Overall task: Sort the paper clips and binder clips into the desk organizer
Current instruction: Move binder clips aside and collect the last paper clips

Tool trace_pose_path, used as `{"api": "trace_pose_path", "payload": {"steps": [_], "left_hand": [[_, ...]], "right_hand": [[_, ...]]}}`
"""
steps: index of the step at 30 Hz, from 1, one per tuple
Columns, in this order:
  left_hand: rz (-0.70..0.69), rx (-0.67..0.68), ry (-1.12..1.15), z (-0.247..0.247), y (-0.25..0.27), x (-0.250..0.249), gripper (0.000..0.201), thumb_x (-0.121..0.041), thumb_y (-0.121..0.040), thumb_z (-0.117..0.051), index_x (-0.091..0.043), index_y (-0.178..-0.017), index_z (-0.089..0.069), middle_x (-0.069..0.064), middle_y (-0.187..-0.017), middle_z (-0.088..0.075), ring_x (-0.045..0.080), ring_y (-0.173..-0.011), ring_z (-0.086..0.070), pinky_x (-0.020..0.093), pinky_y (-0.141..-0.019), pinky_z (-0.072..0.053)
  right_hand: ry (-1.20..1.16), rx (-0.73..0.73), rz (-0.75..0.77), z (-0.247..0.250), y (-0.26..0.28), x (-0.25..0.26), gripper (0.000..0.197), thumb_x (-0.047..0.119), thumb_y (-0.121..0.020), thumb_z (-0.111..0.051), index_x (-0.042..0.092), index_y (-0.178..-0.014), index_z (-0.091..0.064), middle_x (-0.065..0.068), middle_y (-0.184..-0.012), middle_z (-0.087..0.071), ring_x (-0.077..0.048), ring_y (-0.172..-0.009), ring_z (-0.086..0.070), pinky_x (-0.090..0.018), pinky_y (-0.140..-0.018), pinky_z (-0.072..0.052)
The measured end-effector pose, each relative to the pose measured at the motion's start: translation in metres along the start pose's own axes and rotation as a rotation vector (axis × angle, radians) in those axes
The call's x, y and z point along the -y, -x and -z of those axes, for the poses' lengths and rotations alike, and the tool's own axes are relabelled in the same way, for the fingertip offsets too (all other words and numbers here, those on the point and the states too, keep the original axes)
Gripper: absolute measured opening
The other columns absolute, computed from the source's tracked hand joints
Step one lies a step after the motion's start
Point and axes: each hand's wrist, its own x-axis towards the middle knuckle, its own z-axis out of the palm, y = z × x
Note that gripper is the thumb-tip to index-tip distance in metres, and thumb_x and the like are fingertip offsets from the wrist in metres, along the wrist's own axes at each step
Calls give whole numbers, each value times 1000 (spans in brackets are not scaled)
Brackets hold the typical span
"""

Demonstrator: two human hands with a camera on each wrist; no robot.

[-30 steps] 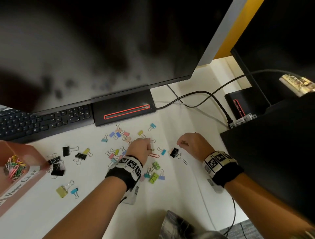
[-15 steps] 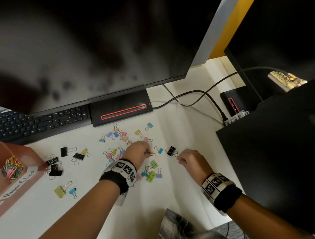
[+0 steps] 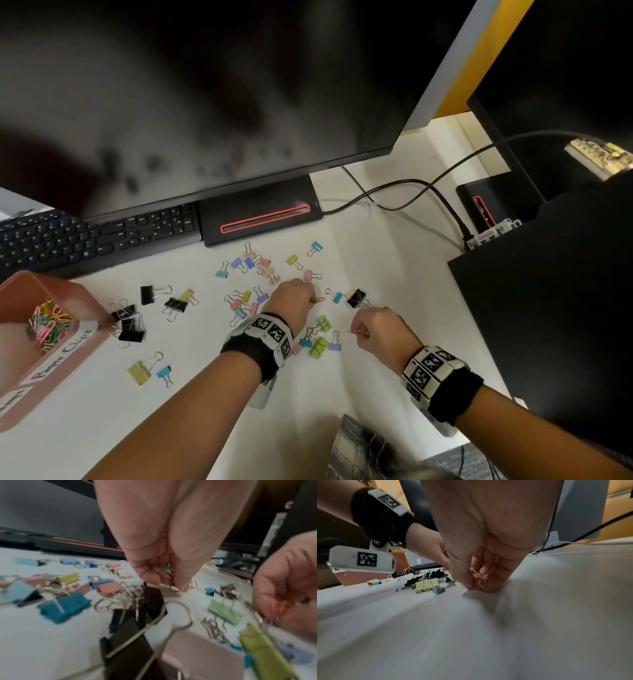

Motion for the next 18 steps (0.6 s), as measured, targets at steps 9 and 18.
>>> {"api": "trace_pose_path", "payload": {"steps": [9,18], "left_hand": [[187,-487,310,76,122,98,5,-11,-82,-65,-10,-88,-65,2,-87,-66,16,-78,-61,23,-71,-44],[670,-571,251,152,209,243,8,-25,-83,-64,-18,-85,-59,-3,-79,-62,12,-69,-57,27,-69,-40]], "right_hand": [[-35,-69,323,13,-8,114,17,10,-83,-59,14,-95,-69,-1,-92,-70,-6,-77,-50,-7,-68,-33],[-92,-38,670,-38,-56,366,15,8,-82,-55,12,-89,-68,-9,-94,-67,-27,-88,-61,-38,-83,-50]]}}
